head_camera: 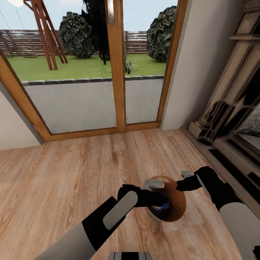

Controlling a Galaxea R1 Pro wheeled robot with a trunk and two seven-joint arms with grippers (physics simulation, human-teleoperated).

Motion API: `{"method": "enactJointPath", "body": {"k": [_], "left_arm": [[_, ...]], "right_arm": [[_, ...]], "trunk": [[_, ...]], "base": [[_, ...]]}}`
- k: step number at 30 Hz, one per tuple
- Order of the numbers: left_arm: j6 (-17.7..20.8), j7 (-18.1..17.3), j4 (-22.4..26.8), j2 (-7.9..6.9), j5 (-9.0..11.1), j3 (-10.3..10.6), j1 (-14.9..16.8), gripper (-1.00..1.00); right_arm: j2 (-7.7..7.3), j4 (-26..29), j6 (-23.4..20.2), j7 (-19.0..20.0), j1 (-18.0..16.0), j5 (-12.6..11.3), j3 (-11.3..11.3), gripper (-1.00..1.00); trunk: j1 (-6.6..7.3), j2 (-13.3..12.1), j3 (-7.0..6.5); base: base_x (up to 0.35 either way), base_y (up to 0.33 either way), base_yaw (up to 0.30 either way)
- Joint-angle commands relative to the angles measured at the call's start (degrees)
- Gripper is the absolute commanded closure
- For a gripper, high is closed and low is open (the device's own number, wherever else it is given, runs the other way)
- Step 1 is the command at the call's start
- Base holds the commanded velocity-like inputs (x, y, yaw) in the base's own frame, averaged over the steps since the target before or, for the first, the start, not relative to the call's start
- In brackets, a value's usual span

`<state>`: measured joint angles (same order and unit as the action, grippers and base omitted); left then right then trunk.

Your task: Put the three can of soda from the living room inside the tash can in the kitchen.

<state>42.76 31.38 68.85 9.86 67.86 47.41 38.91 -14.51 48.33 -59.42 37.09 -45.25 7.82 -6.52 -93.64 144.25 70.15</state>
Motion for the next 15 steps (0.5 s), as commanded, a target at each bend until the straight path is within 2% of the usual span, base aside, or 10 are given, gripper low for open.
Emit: {"method": "enactJointPath", "body": {"k": [1,8,11,13,15], "left_arm": [[0.0,0.0,0.0,0.00,0.0,0.1,0.0,-1.00],[-0.2,-0.1,0.5,-0.30,-0.1,0.3,0.0,-1.00],[-3.5,0.0,3.4,-0.89,-0.1,0.1,-0.2,-1.00],[-5.9,0.3,6.1,-2.04,-0.1,-0.2,-0.7,-1.00],[-10.7,0.4,13.7,-6.76,-0.1,-2.3,-3.8,-1.00]], "right_arm": [[0.01,0.0,-0.6,0.3,0.0,-1.9,0.0,1.00],[0.01,0.0,-0.6,0.3,0.0,-1.9,0.1,1.00],[0.00,-0.4,-0.6,0.3,0.0,-1.9,0.3,1.00],[0.01,-0.6,-0.6,0.4,0.0,-1.9,0.4,1.00],[-0.02,-0.9,-0.6,0.4,-0.3,-2.0,0.5,1.00]], "trunk": [[0.01,0.0,-0.01],[0.01,0.0,-0.01],[0.01,0.0,-0.01],[0.01,0.0,-0.01],[0.01,0.0,-0.01]], "base": [[0.000,0.000,0.000],[0.000,0.000,0.000],[0.000,0.000,0.000],[0.000,0.000,0.000],[0.000,0.000,0.000]]}}
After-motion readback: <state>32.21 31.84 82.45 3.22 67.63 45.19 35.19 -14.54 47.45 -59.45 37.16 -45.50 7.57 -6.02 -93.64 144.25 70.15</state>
